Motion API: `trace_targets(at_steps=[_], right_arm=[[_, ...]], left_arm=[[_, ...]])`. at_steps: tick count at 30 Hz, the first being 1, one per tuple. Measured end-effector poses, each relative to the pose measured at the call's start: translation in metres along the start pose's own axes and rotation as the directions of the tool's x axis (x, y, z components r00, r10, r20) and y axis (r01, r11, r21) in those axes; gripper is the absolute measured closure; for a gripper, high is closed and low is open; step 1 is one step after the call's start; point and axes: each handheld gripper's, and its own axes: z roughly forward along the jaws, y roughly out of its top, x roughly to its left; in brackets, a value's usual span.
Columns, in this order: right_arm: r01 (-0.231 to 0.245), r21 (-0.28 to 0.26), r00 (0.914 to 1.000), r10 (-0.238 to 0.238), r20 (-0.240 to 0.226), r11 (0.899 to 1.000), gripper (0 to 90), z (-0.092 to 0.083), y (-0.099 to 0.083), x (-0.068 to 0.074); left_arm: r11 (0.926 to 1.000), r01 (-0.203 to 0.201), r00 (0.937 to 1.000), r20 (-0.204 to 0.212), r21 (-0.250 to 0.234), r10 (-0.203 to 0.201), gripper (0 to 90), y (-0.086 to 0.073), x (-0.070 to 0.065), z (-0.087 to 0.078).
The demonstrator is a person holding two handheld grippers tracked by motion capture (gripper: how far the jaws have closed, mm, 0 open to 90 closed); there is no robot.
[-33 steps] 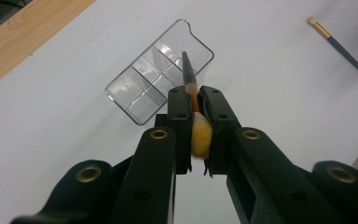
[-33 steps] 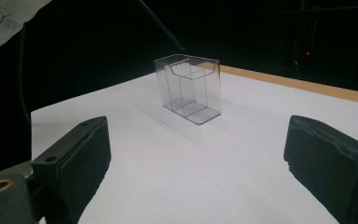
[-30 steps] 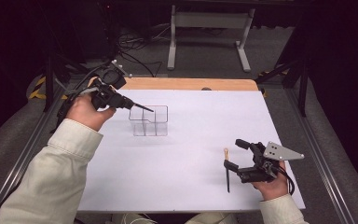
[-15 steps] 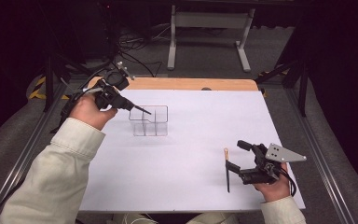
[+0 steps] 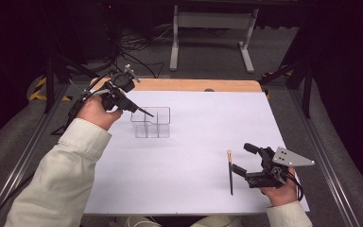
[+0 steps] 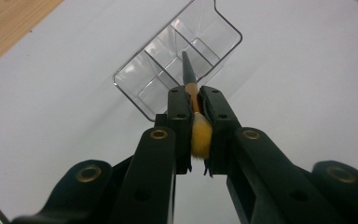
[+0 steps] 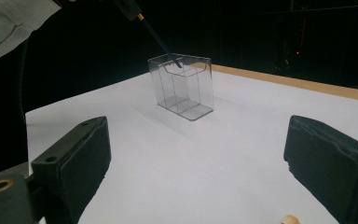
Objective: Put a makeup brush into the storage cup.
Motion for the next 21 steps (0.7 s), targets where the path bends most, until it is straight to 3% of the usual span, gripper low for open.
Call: trace_targets(at_steps=[11,21], right_arm=[[-0.001,0.002,1.0000,0.001,-0.001,1.000,7.7,-0.001,0.000,0.000],[-0.001,-0.003,1.0000,0.001,0.000,1.000,7.7,-0.001,0.000,0.000]], left_arm=[[0.9994,0.008,1.0000,-0.002,0.033,-0.008,83.2,0.001,0.007,0.012],[0.9981,0.021,0.9993,0.030,0.058,-0.023,83.1,0.003,0.012,0.026]])
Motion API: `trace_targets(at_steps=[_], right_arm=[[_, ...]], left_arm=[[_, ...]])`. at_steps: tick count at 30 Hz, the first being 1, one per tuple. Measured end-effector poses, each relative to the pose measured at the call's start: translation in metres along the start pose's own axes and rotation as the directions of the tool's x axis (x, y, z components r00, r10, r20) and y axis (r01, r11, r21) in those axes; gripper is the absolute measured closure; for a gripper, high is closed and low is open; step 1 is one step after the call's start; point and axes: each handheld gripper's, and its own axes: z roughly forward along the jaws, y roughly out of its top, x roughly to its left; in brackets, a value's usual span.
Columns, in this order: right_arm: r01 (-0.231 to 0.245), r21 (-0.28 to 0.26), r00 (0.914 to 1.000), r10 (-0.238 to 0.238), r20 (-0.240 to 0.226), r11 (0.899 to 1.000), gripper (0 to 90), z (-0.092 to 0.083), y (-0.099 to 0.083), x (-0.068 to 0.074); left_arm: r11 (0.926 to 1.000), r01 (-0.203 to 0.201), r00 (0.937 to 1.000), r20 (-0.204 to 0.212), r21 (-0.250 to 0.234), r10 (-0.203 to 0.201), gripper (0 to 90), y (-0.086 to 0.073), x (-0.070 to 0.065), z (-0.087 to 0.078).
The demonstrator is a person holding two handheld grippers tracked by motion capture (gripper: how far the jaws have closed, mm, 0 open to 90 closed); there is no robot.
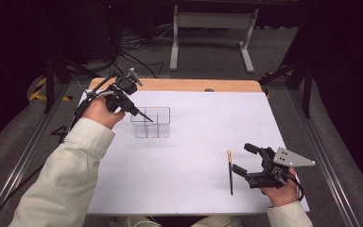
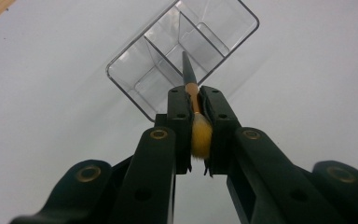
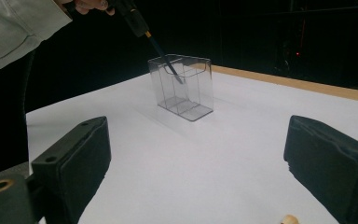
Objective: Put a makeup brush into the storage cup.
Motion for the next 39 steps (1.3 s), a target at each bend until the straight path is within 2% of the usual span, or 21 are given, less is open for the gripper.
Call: trace_targets(at_steps=[5,10,12,15,16,19,21,24,25,26,27,28,30,31,32,34,35,36,37,38,39], right_arm=[[0.000,0.002,1.0000,0.000,0.000,1.000,7.7,0.000,0.000,0.000],[-0.001,0.003,1.0000,0.001,-0.003,1.000,7.7,0.001,0.000,0.000],[0.001,0.001,1.0000,-0.001,-0.003,1.000,7.7,0.001,0.000,0.000],[0.002,0.001,1.0000,-0.002,-0.004,1.000,7.7,0.002,0.000,0.000],[0.002,0.001,1.0000,-0.002,-0.004,1.000,7.7,0.002,0.000,-0.001],[0.004,0.000,1.0000,-0.004,-0.006,1.000,7.7,0.004,0.001,-0.001],[0.005,0.001,0.9999,-0.005,-0.009,1.000,7.7,0.005,0.001,-0.001],[0.006,0.000,0.9999,-0.006,-0.011,1.000,7.7,0.007,0.002,-0.002],[0.006,0.000,0.9999,-0.006,-0.011,1.000,7.7,0.007,0.002,-0.002],[0.009,-0.001,0.9999,-0.009,-0.012,1.000,7.7,0.007,0.002,-0.002],[0.008,0.001,0.9999,-0.008,-0.014,1.000,7.7,0.008,0.002,-0.003],[0.011,0.000,0.9999,-0.011,-0.013,1.000,7.7,0.009,0.002,-0.003],[0.011,-0.001,0.9999,-0.011,-0.013,1.000,7.7,0.010,0.003,-0.003],[0.010,-0.001,0.9999,-0.010,-0.012,1.000,7.7,0.010,0.003,-0.003],[0.009,-0.001,0.9999,-0.009,-0.013,1.000,7.7,0.010,0.003,-0.003],[0.011,-0.001,0.9999,-0.011,-0.012,1.000,7.7,0.011,0.003,-0.004],[0.009,0.001,0.9999,-0.009,-0.011,1.000,7.7,0.011,0.003,-0.004],[0.009,0.001,0.9999,-0.009,-0.011,1.000,7.7,0.011,0.003,-0.004],[0.011,0.000,0.9999,-0.011,-0.008,1.000,7.7,0.011,0.003,-0.004],[0.011,-0.001,0.9999,-0.011,-0.008,1.000,7.7,0.011,0.003,-0.004],[0.011,-0.002,0.9999,-0.011,-0.007,1.000,7.7,0.011,0.003,-0.004]], left_arm=[[0.9995,-0.009,0.9998,0.016,-0.031,0.010,80.6,-0.002,0.000,-0.003],[0.9968,-0.017,0.9993,0.031,-0.079,0.019,46.3,-0.007,-0.003,-0.011],[0.9935,-0.032,0.9994,0.011,-0.109,0.034,39.4,-0.011,-0.005,-0.016],[0.9859,-0.029,0.9991,0.025,-0.164,0.034,32.2,-0.021,-0.008,-0.024],[0.9859,-0.029,0.9991,0.025,-0.164,0.034,29.9,-0.021,-0.008,-0.024],[0.9750,-0.043,0.9987,0.018,-0.218,0.048,25.0,-0.034,-0.010,-0.031],[0.9637,-0.054,0.9977,0.025,-0.262,0.063,19.2,-0.045,-0.011,-0.034],[0.9448,-0.052,0.9971,0.035,-0.323,0.067,18.6,-0.060,-0.013,-0.037],[0.9448,-0.052,0.9971,0.035,-0.323,0.067,18.6,-0.060,-0.013,-0.037],[0.9329,-0.056,0.9968,0.033,-0.356,0.072,18.6,-0.067,-0.013,-0.039],[0.9278,-0.054,0.9970,0.032,-0.369,0.071,18.4,-0.071,-0.013,-0.039],[0.9128,-0.052,0.9964,0.041,-0.405,0.075,17.7,-0.079,-0.013,-0.040],[0.8962,-0.050,0.9953,0.052,-0.441,0.081,17.2,-0.089,-0.013,-0.041],[0.8916,-0.046,0.9948,0.061,-0.450,0.082,16.8,-0.092,-0.014,-0.041],[0.8814,-0.051,0.9941,0.061,-0.470,0.090,16.6,-0.096,-0.014,-0.042],[0.8583,-0.059,0.9931,0.057,-0.510,0.102,16.6,-0.105,-0.017,-0.043],[0.8402,-0.067,0.9927,0.049,-0.538,0.110,16.4,-0.111,-0.020,-0.043],[0.8402,-0.067,0.9927,0.049,-0.538,0.110,15.9,-0.111,-0.020,-0.043],[0.8279,-0.069,0.9926,0.045,-0.557,0.113,15.4,-0.115,-0.022,-0.043],[0.8081,-0.072,0.9926,0.037,-0.585,0.116,15.1,-0.122,-0.025,-0.042],[0.8081,-0.072,0.9926,0.037,-0.585,0.116,14.7,-0.122,-0.025,-0.042]])
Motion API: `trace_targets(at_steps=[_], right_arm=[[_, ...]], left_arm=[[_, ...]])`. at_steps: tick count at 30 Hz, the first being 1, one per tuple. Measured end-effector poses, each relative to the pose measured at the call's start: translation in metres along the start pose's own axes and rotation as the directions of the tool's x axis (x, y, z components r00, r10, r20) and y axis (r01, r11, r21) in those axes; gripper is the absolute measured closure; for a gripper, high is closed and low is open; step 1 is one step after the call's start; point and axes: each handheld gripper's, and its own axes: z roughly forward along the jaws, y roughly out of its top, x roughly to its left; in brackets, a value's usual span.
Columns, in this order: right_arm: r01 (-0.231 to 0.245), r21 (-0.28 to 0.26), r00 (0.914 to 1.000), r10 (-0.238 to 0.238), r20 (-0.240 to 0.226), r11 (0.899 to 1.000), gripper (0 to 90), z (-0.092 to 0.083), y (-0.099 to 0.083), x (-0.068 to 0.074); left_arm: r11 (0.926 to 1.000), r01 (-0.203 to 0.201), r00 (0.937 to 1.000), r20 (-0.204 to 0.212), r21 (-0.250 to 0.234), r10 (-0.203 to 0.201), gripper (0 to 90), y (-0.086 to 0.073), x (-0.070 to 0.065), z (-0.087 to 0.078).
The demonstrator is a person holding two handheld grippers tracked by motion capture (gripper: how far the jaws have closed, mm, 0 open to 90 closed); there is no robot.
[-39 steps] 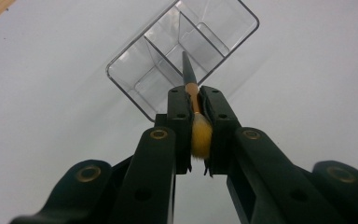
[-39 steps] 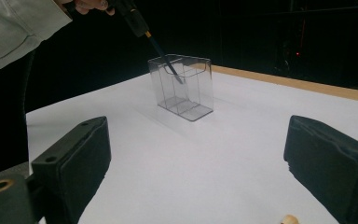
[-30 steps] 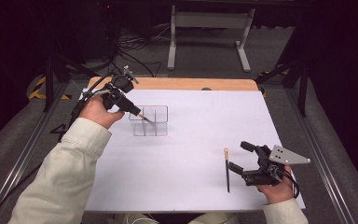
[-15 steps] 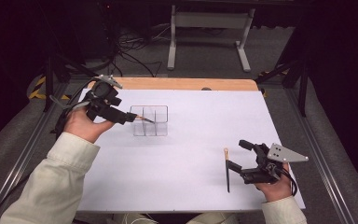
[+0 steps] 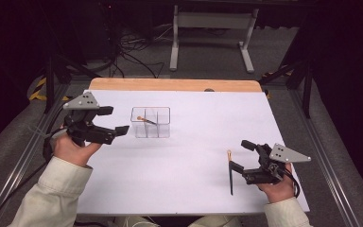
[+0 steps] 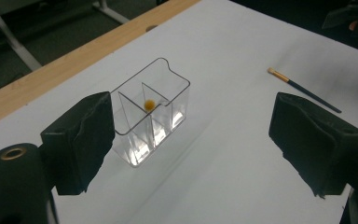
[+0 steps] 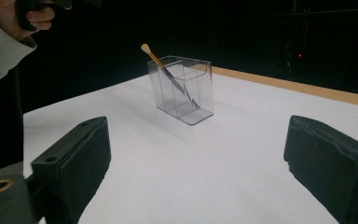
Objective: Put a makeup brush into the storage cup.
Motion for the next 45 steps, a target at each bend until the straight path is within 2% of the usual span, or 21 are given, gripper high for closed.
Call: trace_targets(at_steps=[6,9,14,16,21,23,25,27,31,35,38,40,45], right_arm=[[-0.006,-0.005,1.0000,0.006,0.003,1.000,7.7,0.000,0.001,0.000],[-0.004,-0.003,1.0000,0.004,0.006,1.000,7.7,0.000,0.002,-0.001],[0.002,-0.010,0.9999,-0.002,0.011,1.000,7.7,0.000,0.004,-0.002],[0.001,-0.010,0.9999,-0.001,0.013,1.000,7.7,0.000,0.004,-0.003],[0.001,-0.008,0.9998,-0.001,0.019,1.000,7.7,-0.001,0.005,-0.004],[0.001,-0.006,0.9997,-0.001,0.023,1.000,7.7,-0.001,0.005,-0.005],[0.003,-0.005,0.9996,-0.002,0.027,1.000,7.8,-0.001,0.005,-0.006],[0.006,-0.002,0.9995,-0.006,0.031,1.000,7.9,-0.001,0.006,-0.006],[0.014,0.007,0.9992,-0.015,0.038,1.000,7.9,-0.001,0.006,-0.006],[0.017,0.009,0.9988,-0.018,0.045,1.000,7.9,-0.001,0.007,-0.006],[0.016,0.012,0.9987,-0.017,0.047,1.000,7.9,-0.001,0.006,-0.006],[0.020,0.015,0.9984,-0.021,0.052,1.000,7.7,-0.001,0.006,-0.007],[0.023,0.032,0.9982,-0.025,0.055,0.999,7.5,-0.001,0.007,-0.006]], left_arm=[[0.9954,0.008,1.0000,0.005,-0.095,-0.007,13.8,-0.022,-0.004,-0.003],[0.9879,0.011,0.9999,-0.007,-0.155,-0.012,13.7,-0.033,-0.005,-0.005],[0.9760,0.020,0.9998,-0.001,-0.217,-0.021,13.6,-0.056,-0.004,-0.007],[0.9743,0.021,0.9998,-0.001,-0.224,-0.022,13.4,-0.059,-0.004,-0.007],[0.9517,0.032,0.9981,-0.041,-0.305,-0.047,12.4,-0.085,-0.005,-0.010],[0.9433,0.043,0.9978,-0.035,-0.329,-0.057,11.7,-0.093,-0.005,-0.010],[0.9445,0.057,0.9965,-0.040,-0.324,-0.074,11.6,-0.098,-0.004,-0.008],[0.9457,0.055,0.9963,-0.045,-0.320,-0.073,11.3,-0.101,-0.004,-0.006],[0.9348,0.041,0.9970,-0.047,-0.353,-0.062,10.0,-0.109,-0.004,-0.003],[0.9285,0.026,0.9968,-0.061,-0.370,-0.052,8.7,-0.115,-0.004,-0.001],[0.9247,0.039,0.9966,-0.052,-0.379,-0.064,8.0,-0.121,-0.002,0.001],[0.9188,0.055,0.9962,-0.041,-0.391,-0.077,7.3,-0.125,0.000,0.003],[0.9215,0.069,0.9958,-0.030,-0.382,-0.087,6.7,-0.132,0.002,0.009]])
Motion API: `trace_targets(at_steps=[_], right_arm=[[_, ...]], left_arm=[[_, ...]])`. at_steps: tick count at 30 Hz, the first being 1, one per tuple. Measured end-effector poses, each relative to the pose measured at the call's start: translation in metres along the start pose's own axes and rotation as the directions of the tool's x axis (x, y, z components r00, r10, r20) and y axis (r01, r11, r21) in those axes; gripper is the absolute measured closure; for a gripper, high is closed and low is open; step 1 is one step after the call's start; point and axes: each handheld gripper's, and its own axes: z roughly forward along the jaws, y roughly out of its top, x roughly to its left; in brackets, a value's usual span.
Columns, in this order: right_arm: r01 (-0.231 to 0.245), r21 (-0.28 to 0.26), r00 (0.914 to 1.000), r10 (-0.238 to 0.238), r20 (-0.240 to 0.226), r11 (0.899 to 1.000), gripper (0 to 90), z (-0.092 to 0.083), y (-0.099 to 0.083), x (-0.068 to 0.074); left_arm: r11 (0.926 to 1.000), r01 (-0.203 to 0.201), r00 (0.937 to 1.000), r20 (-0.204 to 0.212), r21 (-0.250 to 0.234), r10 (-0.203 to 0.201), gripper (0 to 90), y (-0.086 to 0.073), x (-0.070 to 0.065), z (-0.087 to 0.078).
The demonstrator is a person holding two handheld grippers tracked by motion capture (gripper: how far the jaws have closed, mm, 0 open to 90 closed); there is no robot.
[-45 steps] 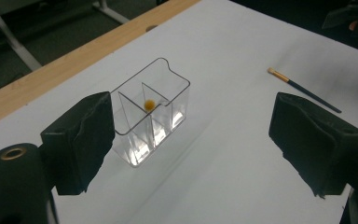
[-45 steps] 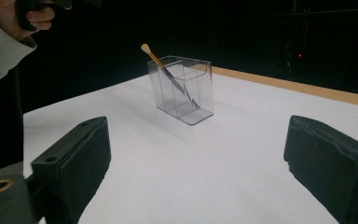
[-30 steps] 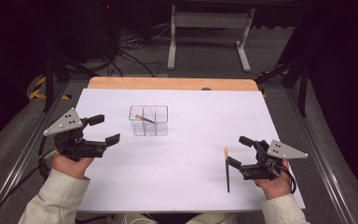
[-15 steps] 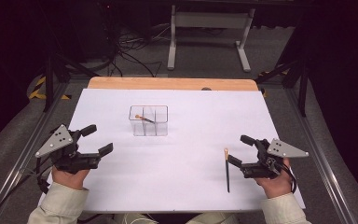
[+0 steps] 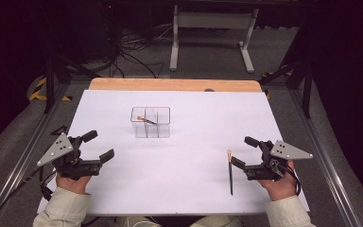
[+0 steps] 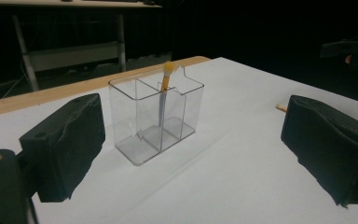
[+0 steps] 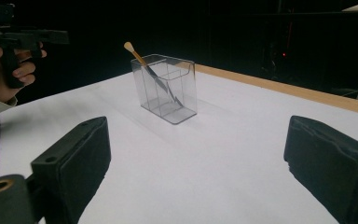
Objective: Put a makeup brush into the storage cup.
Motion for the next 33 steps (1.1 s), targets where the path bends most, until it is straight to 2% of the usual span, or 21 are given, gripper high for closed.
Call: trace_targets(at_steps=[8,18,20,25,29,31,32,33], right_arm=[[0.001,0.017,0.9999,-0.001,0.015,1.000,6.1,0.001,0.002,0.001],[-0.016,0.100,0.9994,0.013,0.031,0.995,4.2,0.007,0.005,0.001],[-0.013,0.122,0.9986,0.007,0.052,0.992,3.4,0.008,0.006,0.001],[-0.016,0.182,0.9964,0.000,0.085,0.983,3.1,0.011,0.009,0.002],[-0.028,0.243,0.9964,0.007,0.084,0.970,3.5,0.014,0.012,0.003],[-0.042,0.267,0.9970,0.023,0.074,0.963,3.5,0.016,0.014,0.003],[-0.033,0.287,0.9974,0.013,0.071,0.957,4.7,0.017,0.016,0.003],[-0.033,0.287,0.9974,0.013,0.071,0.957,4.7,0.017,0.016,0.003]], left_arm=[[0.9997,-0.015,0.9999,0.002,0.019,0.015,6.1,-0.008,-0.001,0.005],[0.9990,-0.023,0.9997,0.003,0.038,0.023,4.5,-0.014,-0.001,0.009],[0.9984,-0.029,0.9996,-0.004,0.049,0.029,4.5,-0.014,-0.002,0.009],[0.9979,-0.043,0.9991,-0.002,0.049,0.043,4.5,-0.014,-0.004,0.009],[0.9979,-0.036,0.9993,-0.005,0.054,0.037,4.6,-0.014,-0.003,0.013],[0.9970,-0.052,0.9986,-0.002,0.056,0.053,4.6,-0.015,-0.005,0.015],[0.9966,-0.056,0.9984,0.001,0.060,0.056,4.6,-0.015,-0.005,0.015],[0.9966,-0.056,0.9984,0.001,0.060,0.056,4.6,-0.015,-0.005,0.015]])
